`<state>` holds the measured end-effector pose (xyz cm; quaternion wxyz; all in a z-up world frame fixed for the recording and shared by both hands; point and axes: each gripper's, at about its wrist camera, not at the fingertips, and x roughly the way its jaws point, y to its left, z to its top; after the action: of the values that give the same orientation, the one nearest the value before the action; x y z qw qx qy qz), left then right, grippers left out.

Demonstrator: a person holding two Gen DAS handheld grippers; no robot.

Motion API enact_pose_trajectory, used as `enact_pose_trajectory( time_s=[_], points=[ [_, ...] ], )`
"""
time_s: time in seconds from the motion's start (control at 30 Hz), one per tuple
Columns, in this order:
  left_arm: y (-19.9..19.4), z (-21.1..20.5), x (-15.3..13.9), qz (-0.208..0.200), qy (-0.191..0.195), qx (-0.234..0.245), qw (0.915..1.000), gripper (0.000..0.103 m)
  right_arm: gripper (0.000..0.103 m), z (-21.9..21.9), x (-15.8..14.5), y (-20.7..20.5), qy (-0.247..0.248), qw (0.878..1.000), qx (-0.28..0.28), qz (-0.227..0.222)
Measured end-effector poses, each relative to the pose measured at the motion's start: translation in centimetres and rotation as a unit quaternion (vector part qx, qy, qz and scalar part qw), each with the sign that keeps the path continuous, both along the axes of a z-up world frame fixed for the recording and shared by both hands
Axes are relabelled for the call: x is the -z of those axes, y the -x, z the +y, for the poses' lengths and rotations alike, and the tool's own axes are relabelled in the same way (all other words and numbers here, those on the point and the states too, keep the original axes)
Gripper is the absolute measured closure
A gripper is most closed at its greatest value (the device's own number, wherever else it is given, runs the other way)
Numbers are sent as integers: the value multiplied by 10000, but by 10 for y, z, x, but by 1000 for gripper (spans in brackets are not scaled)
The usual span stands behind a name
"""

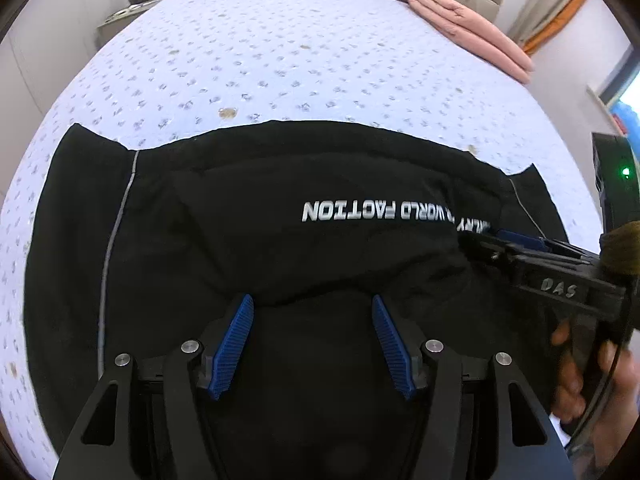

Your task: Fold large clothes

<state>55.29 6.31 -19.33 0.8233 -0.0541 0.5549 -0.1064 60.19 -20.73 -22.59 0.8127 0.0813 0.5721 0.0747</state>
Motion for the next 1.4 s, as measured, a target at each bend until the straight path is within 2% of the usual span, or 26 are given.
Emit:
enact_pose_trajectory(
  time_s=[0.1, 0.17, 0.23, 0.37, 0.5, 0.67, 0.8, 0.97, 1.07, 1.2, 1.27, 1.4],
  points=[
    [12, 13, -12, -22, 70, -55, 10000, 39, 28, -22, -22, 25, -266, 9992, 192, -232],
    [20, 28, -24, -184, 62, -123, 9997, 39, 28, -39, -39, 47, -77, 9976, 378, -577],
    [27, 42, -32, -252, -132, -219, 9994, 39, 28, -53, -46, 63, 177, 9967, 449, -650],
    [34, 81, -41, -208, -463, -636, 9967, 36, 28, -83, -41, 83, 676, 9951, 633, -348],
    [34, 128, -33, -19, -467, -1189, 9918, 35, 28, -118, -28, 92, 537, 9935, 1005, -28],
    [22, 167, 2, 475, -7, -1437, 9885, 35, 24, -153, -11, 90, 328, 9909, 1290, 210],
    [7, 180, 29, 844, 616, -1299, 9860, 35, 17, -163, 4, 71, 132, 9928, 1121, 392],
    [-6, 181, 39, 892, 698, -1032, 9882, 28, 9, -190, 36, 54, -744, 9888, 1022, 790],
    [-15, 183, 46, 1014, 986, -942, 9855, 26, 8, -202, 52, 50, -1296, 9833, 842, 960],
    [-19, 198, 64, 1194, 1570, -978, 9755, 25, 6, -214, 66, 44, -1740, 9778, 629, 981],
    [-19, 205, 73, 1298, 1968, -1036, 9663, 25, 6, -216, 69, 41, -1918, 9759, 418, 950],
    [-17, 214, 88, 1381, 2495, -1010, 9531, 25, 7, -213, 75, 28, -2467, 9635, -31, 1035]
  ],
)
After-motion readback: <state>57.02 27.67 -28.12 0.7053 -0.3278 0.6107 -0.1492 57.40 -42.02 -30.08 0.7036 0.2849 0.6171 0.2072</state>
